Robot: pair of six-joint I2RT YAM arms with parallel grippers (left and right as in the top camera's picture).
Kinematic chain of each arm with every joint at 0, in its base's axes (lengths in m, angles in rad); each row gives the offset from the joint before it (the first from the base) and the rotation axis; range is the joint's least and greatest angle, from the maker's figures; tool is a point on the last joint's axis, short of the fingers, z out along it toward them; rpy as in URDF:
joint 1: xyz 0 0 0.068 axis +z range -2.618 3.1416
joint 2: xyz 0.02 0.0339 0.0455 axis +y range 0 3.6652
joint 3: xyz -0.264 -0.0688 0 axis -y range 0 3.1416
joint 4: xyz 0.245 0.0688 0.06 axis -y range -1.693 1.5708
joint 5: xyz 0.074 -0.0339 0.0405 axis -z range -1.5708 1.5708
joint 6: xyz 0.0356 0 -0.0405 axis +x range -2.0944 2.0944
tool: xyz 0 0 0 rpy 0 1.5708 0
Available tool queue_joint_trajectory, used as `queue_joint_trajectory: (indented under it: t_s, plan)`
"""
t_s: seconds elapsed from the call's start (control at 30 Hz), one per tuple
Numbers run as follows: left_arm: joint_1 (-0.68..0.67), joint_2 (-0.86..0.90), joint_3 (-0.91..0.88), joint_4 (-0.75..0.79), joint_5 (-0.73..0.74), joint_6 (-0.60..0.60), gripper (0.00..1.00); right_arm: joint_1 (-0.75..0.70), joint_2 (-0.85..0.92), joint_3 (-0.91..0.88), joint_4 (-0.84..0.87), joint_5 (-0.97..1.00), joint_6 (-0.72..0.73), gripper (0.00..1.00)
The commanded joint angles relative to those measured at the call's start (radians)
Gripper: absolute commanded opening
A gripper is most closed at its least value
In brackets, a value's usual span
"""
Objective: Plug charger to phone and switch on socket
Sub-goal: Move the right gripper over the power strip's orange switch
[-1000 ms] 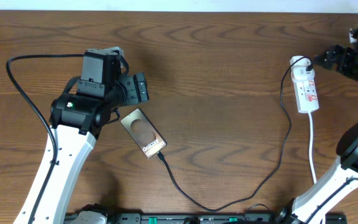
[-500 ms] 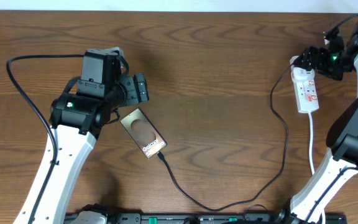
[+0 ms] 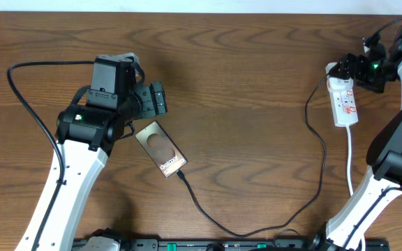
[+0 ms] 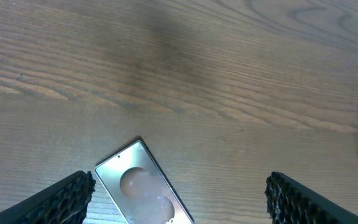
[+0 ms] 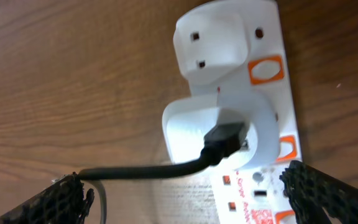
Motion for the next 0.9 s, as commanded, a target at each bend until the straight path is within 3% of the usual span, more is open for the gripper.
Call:
queue_joint_trajectory:
  t_s: [0.0,0.3,0.87]
  plan:
    - [-0.002,0.009,0.016,-0.006,-0.01,0.009,0.91,-0.01,0.014,0.036,-0.029,-0.029,0.011,0.99]
    - [-0.002,0.03,0.014,-0.014,-0.009,0.009,0.9,-0.052,0.006,0.155,-0.149,-0.028,-0.013,0.99]
    - [-0.002,0.041,0.014,-0.02,-0.01,0.009,0.91,-0.033,0.014,-0.01,-0.044,-0.002,-0.038,0.99]
